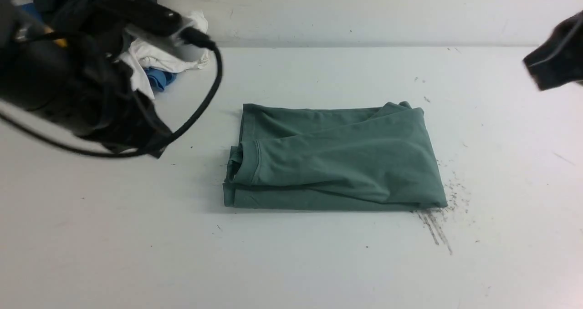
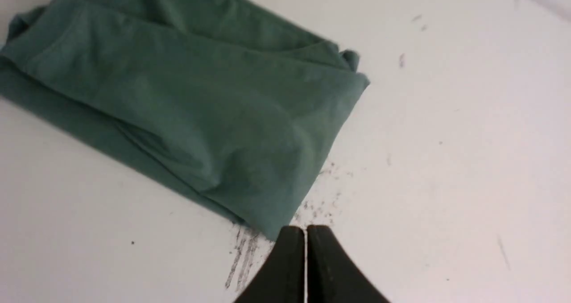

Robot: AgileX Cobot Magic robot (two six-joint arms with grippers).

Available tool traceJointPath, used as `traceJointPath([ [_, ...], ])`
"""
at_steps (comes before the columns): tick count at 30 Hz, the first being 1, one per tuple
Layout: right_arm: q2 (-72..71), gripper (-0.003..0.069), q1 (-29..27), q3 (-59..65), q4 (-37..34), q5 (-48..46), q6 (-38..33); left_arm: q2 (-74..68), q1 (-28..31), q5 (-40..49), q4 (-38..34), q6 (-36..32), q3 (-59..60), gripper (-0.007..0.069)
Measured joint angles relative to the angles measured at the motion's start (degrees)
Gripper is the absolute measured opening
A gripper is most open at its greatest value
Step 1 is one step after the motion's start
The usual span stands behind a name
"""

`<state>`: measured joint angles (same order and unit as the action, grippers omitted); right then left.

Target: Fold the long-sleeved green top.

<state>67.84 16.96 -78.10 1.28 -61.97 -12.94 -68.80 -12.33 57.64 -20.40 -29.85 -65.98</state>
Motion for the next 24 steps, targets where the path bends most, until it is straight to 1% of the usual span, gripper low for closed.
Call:
traceJointPath([
  [1, -2.09, 0.0006, 0.0, 1.21, 0.46, 1.3, 0.32, 3.99, 0.0, -0.85, 0.21, -0.27, 2.59, -0.0008],
  [2, -2.51, 0.0006, 0.0, 1.52, 0.63, 2.02, 0.37, 4.78, 0.0, -1.27, 0.39, -0.28, 3.11, -0.0008],
  [4, -6.29, 0.0006, 0.0, 5.17, 1.05, 6.18, 0.56, 12.11, 0.0, -3.5, 1.41, -0.72, 8.1, -0.0008],
  [5, -9.73, 0.0006, 0.0, 9.83, 1.11, 12.58, 0.59, 18.77, 0.0, -7.35, 2.99, -0.86, 12.92, -0.0008],
  [7, -14.03, 0.0006, 0.0, 17.14, 0.84, 20.27, 0.69, 26.38, 0.0, -13.0, 4.17, -0.79, 18.81, -0.0007],
  [8, -14.45, 0.0006, 0.0, 17.96, 0.65, 22.11, 0.73, 28.05, 0.0, -14.45, 4.25, -0.72, 20.2, -0.0007],
  [9, -17.99, 0.0006, 0.0, 25.49, -1.28, 30.11, 1.74, 34.94, 0.0, -20.69, 4.37, -0.57, 25.99, -0.0007],
  [12, -22.16, 0.0006, 0.0, 36.76, -8.28, 45.25, 3.78, 47.61, 0.0, -29.8, 4.25, -0.64, 36.9, -0.0007],
  [13, -22.38, 0.0006, 0.0, 37.48, -8.28, 46.31, 3.93, 47.61, 0.0, -30.3, 4.2, -0.64, 37.59, -0.0007],
  [14, -23.83, 0.0006, 0.0, 42.53, -13.24, 55.79, 4.97, 54.88, 0.0, -32.87, 4.21, -0.86, 42.66, -0.0007],
  [15, -24.09, 0.0006, 0.0, 43.59, -13.77, 56.79, 5.14, 55.68, 0.0, -32.87, 4.21, -0.85, 43.23, -0.0007],
  [16, -24.77, 0.0006, 0.0, 46.72, -17.02, 63.2, 5.6, 61.04, 0.0, -33.15, 4.21, -1.0, 46.83, -0.0006],
  [17, -25.11, 0.0006, 0.0, 48.42, -19.23, 67.63, 5.84, 65.28, 0.0, -32.85, 4.21, -1.23, 49.44, -0.0004],
  [19, -25.12, 0.0006, 0.0, 51.1, -22.5, 73.07, 6.03, 68.96, 0.0, -32.85, 3.92, -2.23, 52.44, -0.0004],
  [20, -25.16, 0.0006, 0.0, 51.72, -23.09, 74.1, 6.18, 69.34, 0.0, -32.91, 3.94, -2.45, 52.93, -0.0004],
  [24, -25.11, 0.0006, 0.0, 53.29, -24.98, 74.5, 6.33, 69.45, -0.34, -33.7, 3.66, -2.77, 53.49, -0.0004],
])
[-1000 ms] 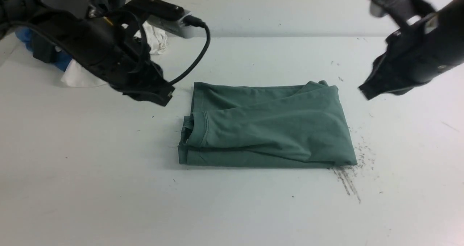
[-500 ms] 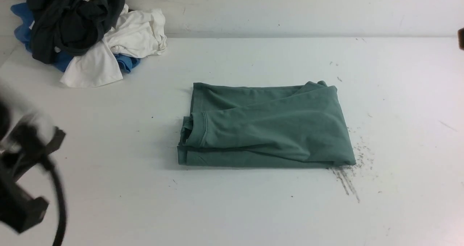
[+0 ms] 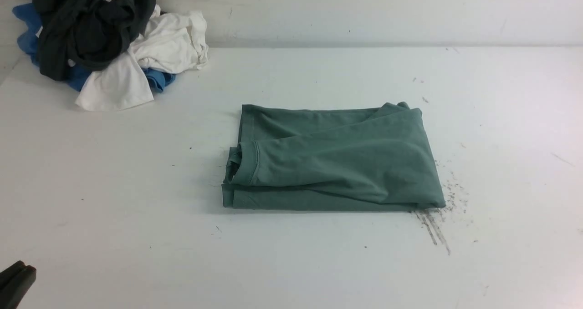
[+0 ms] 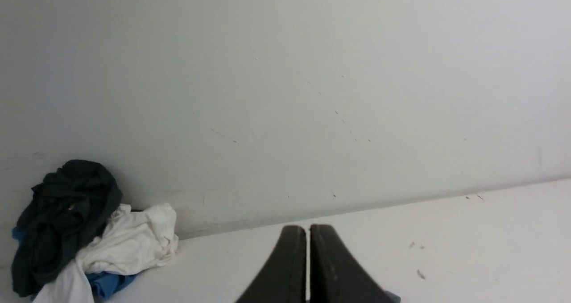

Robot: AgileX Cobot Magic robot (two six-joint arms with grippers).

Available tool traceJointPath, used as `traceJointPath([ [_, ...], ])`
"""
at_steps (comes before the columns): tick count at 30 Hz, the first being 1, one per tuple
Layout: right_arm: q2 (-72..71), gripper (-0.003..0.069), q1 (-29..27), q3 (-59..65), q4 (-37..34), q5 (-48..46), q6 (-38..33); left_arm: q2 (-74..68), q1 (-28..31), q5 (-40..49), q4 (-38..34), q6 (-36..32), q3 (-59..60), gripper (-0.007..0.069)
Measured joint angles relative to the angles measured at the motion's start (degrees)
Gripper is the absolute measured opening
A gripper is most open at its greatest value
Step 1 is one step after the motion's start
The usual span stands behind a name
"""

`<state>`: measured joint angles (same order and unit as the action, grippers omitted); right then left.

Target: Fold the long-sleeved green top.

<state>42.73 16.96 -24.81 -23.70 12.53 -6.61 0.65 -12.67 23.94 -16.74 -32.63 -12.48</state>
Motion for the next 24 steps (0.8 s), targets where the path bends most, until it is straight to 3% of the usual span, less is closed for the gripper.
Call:
traceJointPath([
  [12, -3.55, 0.0006, 0.0, 3.53, 0.0, -5.83, 0.06, 0.12, -0.16, -0.3, -1.03, 0.0, 0.0, -0.0004],
  [18, -26.76, 0.0006, 0.0, 14.53, 0.0, -7.37, 0.06, 0.12, -0.16, -0.3, -1.21, 0.0, 0.0, -0.0004],
  [24, -39.93, 0.0006, -0.08, 23.96, 0.65, -7.5, 0.06, 0.12, -0.16, -0.28, -1.21, 0.0, 0.0, -0.0004],
])
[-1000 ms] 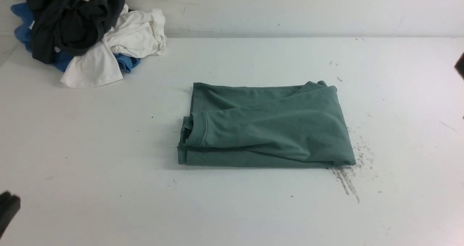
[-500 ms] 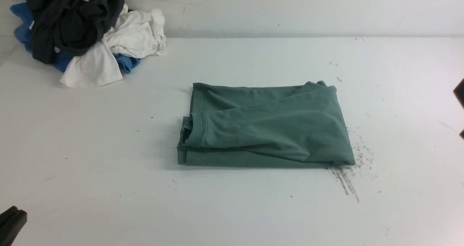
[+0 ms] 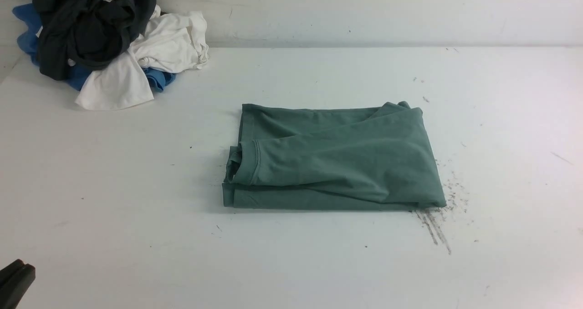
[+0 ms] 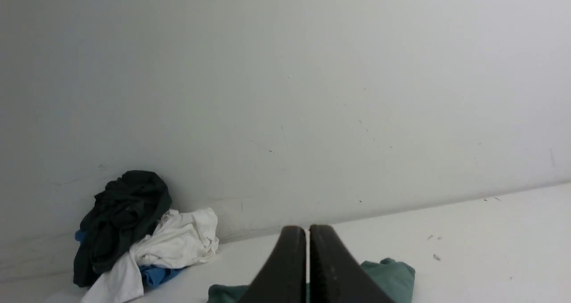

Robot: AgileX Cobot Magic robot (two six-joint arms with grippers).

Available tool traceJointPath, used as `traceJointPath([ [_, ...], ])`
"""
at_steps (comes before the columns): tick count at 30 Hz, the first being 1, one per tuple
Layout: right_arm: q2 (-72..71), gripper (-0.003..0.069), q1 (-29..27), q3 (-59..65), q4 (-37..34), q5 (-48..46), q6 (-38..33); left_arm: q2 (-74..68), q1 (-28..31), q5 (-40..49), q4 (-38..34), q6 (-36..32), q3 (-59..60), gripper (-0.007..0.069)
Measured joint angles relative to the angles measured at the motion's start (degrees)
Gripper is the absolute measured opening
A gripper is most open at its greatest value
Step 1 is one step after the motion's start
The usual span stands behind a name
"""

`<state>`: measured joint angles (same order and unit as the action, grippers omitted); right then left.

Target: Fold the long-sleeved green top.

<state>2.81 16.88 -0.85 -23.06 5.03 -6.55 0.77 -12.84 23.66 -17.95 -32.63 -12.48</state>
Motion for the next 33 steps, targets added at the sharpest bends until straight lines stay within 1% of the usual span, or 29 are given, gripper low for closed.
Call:
traceJointPath([
  [4, -2.94, 0.0006, -2.1, 2.35, 4.75, -2.02, 0.0, 0.0, 0.0, 0.0, 0.0, 0.0, 0.0, -0.0004],
  [5, -3.36, 0.0006, -4.57, 2.35, 9.57, -4.71, 0.0, 0.0, 0.0, 0.0, -0.05, 0.0, 0.0, -0.0004],
  [7, -3.38, 0.0006, -6.87, 2.35, 13.58, -7.57, 0.0, 0.0, 0.0, 0.0, -0.05, 0.0, 0.0, -0.0004],
  [8, -3.38, 0.0006, -7.43, 2.35, 14.28, -8.29, 0.0, 0.0, 0.0, 0.0, -0.05, 0.0, 0.0, -0.0004],
  [9, -3.38, 0.0006, -9.41, 2.35, 15.66, -11.13, 0.05, 0.0, 0.0, 0.0, -0.05, 0.0, 0.0, -0.0004],
  [12, -3.38, 0.0006, -11.61, 2.35, 14.83, -16.26, 0.19, 0.0, 0.0, 0.0, -0.05, 0.0, 0.0, -0.0004],
  [15, -3.38, 0.0006, -13.26, 2.35, 14.94, -24.28, 0.19, 0.0, 0.0, 0.0, -0.05, 0.0, 0.0, -0.0004],
  [16, -3.38, 0.0006, -13.45, 2.35, 15.12, -24.99, 0.25, 0.0, 0.0, 0.0, -0.05, 0.0, 0.0, -0.0004],
  [33, -3.38, 0.0006, -13.72, 2.3, 15.19, -25.5, 0.25, 0.0, 0.0, 0.0, -0.05, 0.0, 0.0, -0.0004],
])
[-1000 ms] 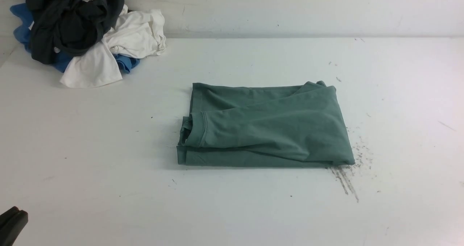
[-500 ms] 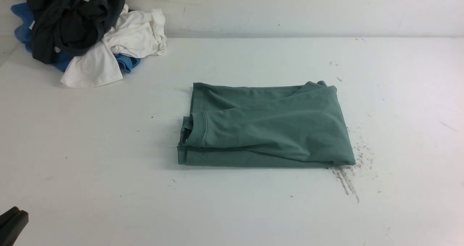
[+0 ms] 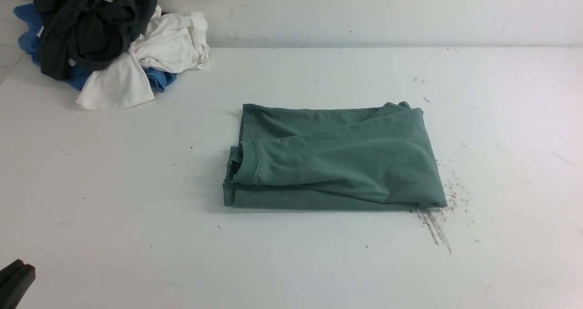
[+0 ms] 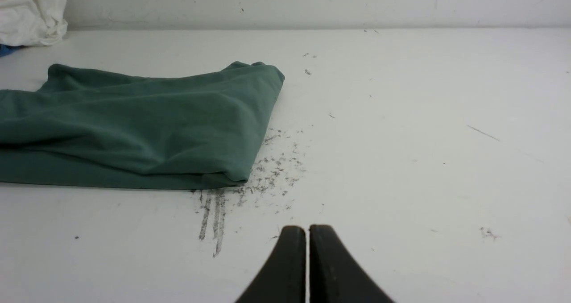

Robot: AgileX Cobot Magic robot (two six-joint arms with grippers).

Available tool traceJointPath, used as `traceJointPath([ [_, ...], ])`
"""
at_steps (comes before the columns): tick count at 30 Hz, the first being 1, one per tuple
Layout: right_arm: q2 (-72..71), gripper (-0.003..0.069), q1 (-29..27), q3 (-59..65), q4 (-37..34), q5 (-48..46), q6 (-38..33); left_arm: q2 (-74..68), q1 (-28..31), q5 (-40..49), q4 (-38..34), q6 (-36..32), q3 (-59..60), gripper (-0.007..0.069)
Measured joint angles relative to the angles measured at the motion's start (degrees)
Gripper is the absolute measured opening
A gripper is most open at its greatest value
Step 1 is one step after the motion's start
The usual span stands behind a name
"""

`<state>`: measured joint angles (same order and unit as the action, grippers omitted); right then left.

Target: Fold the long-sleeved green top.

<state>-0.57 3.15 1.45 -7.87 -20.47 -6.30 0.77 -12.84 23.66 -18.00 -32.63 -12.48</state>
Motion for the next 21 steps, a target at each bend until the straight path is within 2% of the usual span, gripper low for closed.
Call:
traceJointPath([
  [11, 0.0, 0.0006, 0.0, 0.0, 0.0, -0.01, 0.0, 0.0, 0.0, 0.0, 0.0, 0.0, 0.18, -0.0004],
  [16, 0.0, 0.0006, 0.0, 0.0, 0.0, -0.06, 0.0, 0.0, 0.85, -0.58, 4.19, 0.34, 2.88, -0.0004],
  [18, 0.0, 0.0006, 0.0, 0.0, 0.0, -0.06, 0.0, 0.0, 2.51, -1.6, 6.77, 2.17, 5.1, -0.0004],
  [20, 0.0, 0.0006, 0.0, 0.0, 0.0, -0.06, 0.0, 0.0, 5.25, -3.14, 8.17, 7.75, 8.53, -0.0004],
  [21, 0.0, 0.0006, 0.0, 0.0, 0.0, -0.06, 0.0, 0.0, 7.09, -5.02, 8.44, 12.99, 11.09, -0.0004],
])
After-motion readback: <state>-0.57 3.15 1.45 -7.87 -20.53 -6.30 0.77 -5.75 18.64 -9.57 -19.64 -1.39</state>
